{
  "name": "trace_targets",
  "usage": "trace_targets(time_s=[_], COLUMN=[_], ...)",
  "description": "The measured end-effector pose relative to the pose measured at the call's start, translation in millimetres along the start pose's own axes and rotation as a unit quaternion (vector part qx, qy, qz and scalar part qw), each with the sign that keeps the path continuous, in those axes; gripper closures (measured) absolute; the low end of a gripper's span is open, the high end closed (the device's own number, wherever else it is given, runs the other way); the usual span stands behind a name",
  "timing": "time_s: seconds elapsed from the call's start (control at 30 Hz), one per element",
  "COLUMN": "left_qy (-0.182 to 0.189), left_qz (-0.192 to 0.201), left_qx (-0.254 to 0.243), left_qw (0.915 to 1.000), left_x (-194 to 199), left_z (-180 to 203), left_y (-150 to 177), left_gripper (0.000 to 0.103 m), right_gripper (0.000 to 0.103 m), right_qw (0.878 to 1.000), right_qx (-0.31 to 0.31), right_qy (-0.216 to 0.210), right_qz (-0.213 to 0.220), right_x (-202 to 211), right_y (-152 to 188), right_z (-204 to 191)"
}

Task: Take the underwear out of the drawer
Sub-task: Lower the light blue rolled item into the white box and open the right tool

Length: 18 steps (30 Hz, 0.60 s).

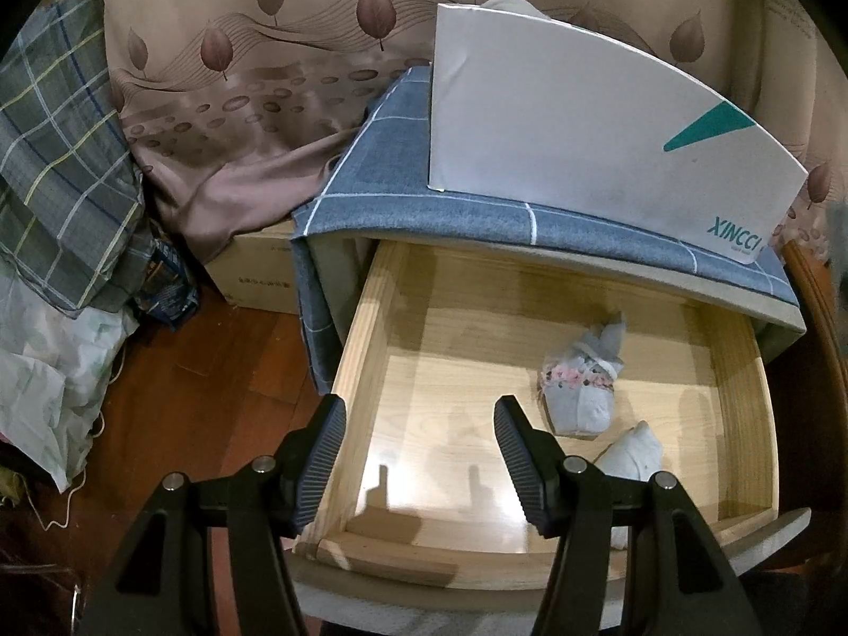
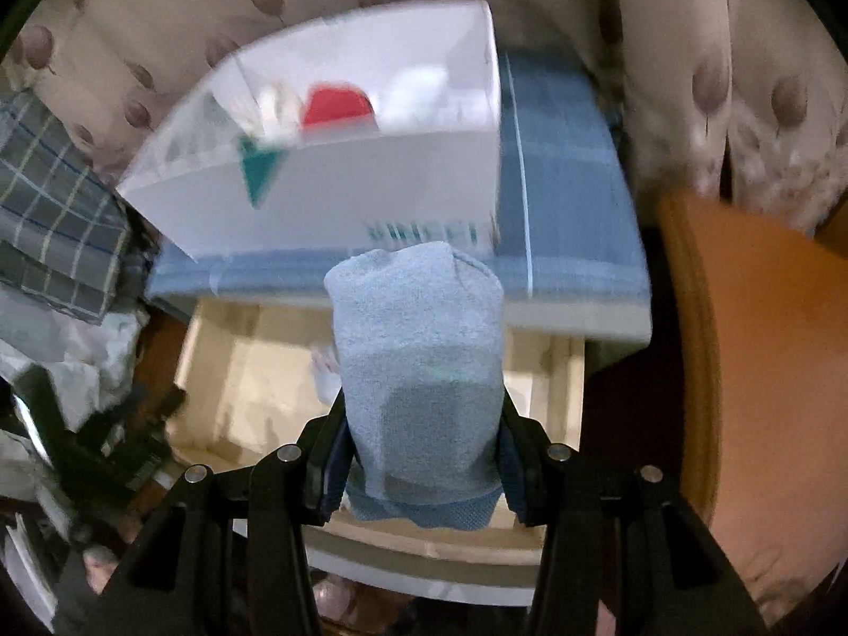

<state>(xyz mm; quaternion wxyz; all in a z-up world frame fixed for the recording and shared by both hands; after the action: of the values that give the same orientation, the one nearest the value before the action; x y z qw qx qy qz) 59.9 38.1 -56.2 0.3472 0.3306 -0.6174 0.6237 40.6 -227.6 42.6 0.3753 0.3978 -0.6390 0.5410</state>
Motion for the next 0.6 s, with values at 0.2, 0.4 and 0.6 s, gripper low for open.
trace_targets(time_s=[0.2,0.4,0.6], left_qy=[0.002,0.004,0.007], left_qz=[-0.001,-0.001,-0.001], left_qx=[0.005,0.006,0.010], left_qw=[1.0000,1.0000,0.9999], left_x=[0.1,0.1,0.4], left_z=[-1.1,-1.0,-1.8], left_y=[-0.7,-1.4,-1.6], left_gripper=[0.043,0.043,0.043], right_gripper=[0.059,0.059,0.059], right_qw=[0.999,0.997,0.997], right_qx=[0.012,0.010,0.008], right_qy=[0.004,0.018,0.032], right_qz=[0.053,0.074,0.072], right_x=[35.1,41.0,22.6], right_y=[-55.4,-103.6,-136.7], right_z=[-16.1,-25.6,-31.0])
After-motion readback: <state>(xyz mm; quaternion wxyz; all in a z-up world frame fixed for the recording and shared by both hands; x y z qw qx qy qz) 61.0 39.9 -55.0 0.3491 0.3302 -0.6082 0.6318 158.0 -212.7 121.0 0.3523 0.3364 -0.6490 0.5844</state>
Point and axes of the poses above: each gripper's, at about its wrist camera, not at the fingertips, and x roughly against the way its jaws point, z to its right, y to its underside, the point moved 5 cm from there along -x, roughly the way its jaws point, and after that the axes turned 1 degree about -z, right-handed, at the moved point
